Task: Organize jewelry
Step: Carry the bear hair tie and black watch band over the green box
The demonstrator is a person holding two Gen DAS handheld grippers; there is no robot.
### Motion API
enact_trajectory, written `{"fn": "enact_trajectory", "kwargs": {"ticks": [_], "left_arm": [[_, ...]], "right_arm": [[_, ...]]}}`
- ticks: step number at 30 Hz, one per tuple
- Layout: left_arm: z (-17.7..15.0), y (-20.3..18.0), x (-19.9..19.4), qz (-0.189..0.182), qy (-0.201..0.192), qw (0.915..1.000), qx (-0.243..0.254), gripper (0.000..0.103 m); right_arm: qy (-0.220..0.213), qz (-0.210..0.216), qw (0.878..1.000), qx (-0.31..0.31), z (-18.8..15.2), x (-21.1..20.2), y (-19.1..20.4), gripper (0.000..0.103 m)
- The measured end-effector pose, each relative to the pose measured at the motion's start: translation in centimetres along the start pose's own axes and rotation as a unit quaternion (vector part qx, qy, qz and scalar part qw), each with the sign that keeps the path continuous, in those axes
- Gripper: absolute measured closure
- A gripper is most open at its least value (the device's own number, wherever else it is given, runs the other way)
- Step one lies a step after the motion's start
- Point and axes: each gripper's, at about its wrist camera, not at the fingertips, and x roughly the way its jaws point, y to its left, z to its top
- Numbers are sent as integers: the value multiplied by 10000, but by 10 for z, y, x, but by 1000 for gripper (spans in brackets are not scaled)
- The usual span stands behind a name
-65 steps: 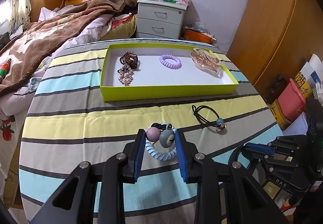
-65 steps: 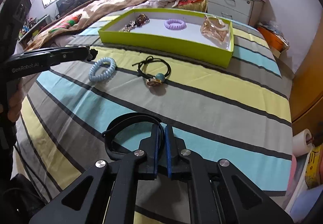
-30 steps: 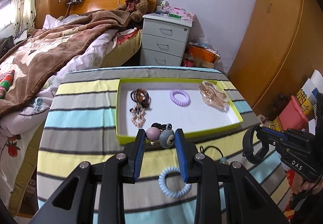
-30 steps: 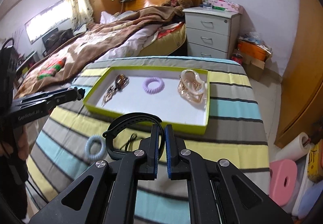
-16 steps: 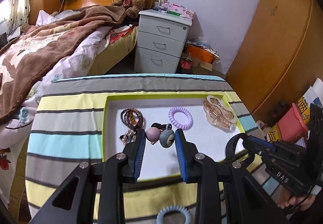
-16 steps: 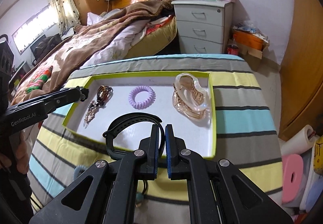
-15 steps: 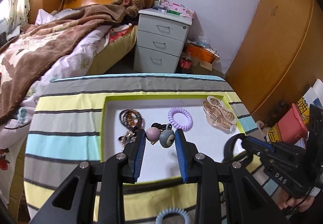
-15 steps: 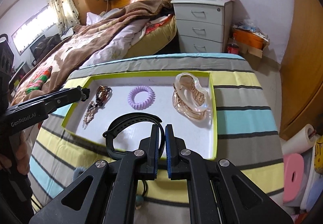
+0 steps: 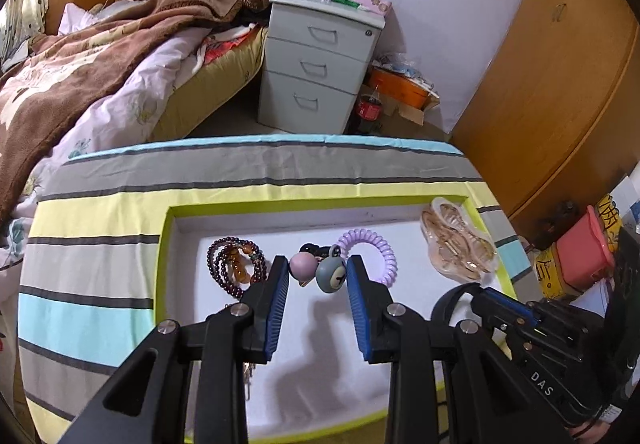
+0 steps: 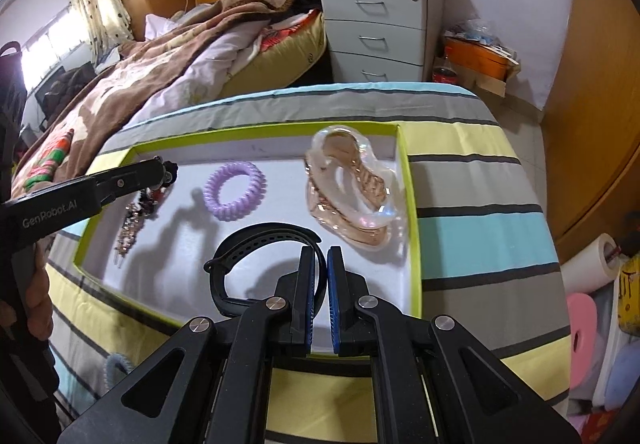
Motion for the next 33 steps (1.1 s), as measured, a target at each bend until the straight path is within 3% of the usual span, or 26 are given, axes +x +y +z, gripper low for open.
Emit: {"fn": "enact_trajectory", "kwargs": {"ticks": [21, 33], "left_arm": [[8, -2, 36, 247, 201, 9995, 56, 72], [7, -2, 45, 298, 319, 9990, 89, 72]], "right_arm": [[18, -506, 9986, -140, -3, 6, -11, 97], [19, -489, 9987, -133, -3, 5, -13, 97]]}}
